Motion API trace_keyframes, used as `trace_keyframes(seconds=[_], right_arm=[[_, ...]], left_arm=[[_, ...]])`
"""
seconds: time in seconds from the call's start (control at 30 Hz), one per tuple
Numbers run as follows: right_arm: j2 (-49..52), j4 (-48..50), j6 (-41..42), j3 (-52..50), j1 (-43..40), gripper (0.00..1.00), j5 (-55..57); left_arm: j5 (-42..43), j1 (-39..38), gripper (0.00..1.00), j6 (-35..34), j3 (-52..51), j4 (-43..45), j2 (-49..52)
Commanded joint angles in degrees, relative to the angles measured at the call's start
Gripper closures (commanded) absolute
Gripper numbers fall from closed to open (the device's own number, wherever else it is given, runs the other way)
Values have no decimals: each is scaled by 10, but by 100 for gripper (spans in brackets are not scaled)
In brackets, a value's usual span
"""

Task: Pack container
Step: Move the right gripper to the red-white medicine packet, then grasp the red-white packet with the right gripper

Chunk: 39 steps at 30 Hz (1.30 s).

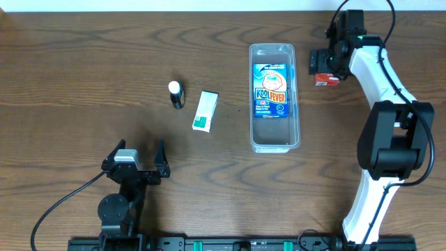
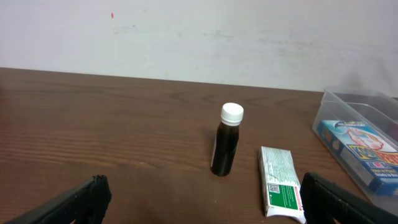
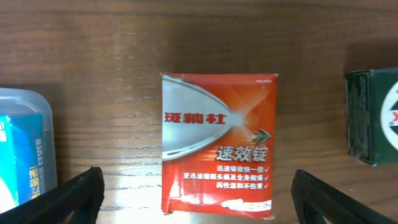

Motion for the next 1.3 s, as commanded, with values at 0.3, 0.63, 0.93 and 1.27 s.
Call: trace_keyframes(seconds=[0.3,0.63,0.93,1.27], right_arm=[[15,1,0,-1,8,3,54],[19,1,-19,-3,4,2,38],[21,3,-19,-4,-9,2,33],[48,5,-36,-4,-10,2,6]], left_arm=[[8,2,2,8,-8,-21,-3],[8,2,2,8,-8,-21,-3],[8,2,2,8,-8,-21,-3],[8,2,2,8,-8,-21,-3]])
